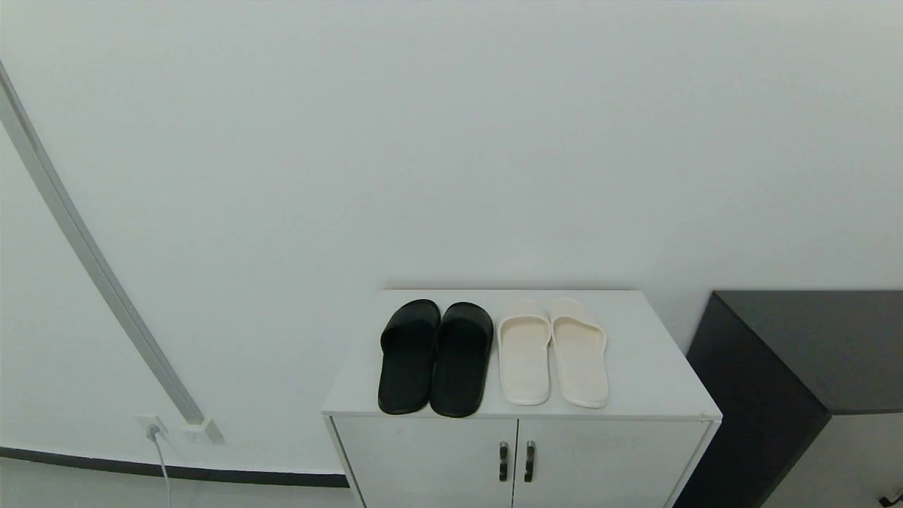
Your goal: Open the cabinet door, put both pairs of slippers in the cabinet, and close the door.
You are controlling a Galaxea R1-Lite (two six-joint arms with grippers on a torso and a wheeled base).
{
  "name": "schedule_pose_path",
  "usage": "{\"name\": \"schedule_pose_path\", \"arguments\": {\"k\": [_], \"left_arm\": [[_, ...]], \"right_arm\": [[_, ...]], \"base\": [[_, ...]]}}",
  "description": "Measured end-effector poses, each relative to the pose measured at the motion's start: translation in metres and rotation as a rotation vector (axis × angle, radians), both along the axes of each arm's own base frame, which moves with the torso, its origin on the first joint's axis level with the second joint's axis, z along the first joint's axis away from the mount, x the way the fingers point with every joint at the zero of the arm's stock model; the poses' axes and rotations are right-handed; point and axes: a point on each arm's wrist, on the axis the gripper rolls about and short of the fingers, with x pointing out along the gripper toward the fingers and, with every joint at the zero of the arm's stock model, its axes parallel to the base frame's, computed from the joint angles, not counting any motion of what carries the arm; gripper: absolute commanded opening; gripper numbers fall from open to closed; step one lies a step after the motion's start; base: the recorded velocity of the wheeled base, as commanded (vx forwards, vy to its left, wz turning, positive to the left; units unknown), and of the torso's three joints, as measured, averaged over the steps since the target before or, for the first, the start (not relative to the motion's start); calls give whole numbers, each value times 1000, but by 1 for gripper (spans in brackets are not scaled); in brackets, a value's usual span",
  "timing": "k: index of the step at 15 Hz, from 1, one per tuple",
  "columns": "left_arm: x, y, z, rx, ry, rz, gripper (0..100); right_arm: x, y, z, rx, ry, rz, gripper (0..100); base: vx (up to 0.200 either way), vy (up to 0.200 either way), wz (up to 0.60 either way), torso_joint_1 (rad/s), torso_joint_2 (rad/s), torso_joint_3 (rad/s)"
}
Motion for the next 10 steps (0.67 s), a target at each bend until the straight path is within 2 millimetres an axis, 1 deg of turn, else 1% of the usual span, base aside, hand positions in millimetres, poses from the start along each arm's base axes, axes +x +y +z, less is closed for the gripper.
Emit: {"name": "schedule_pose_path", "arguments": {"k": [10], "left_arm": [[0, 0, 0, -3, 0, 0, 0]], "right_arm": [[0, 0, 2, -10, -6, -8, 100]], "base": [[0, 0, 0, 0, 0, 0]]}}
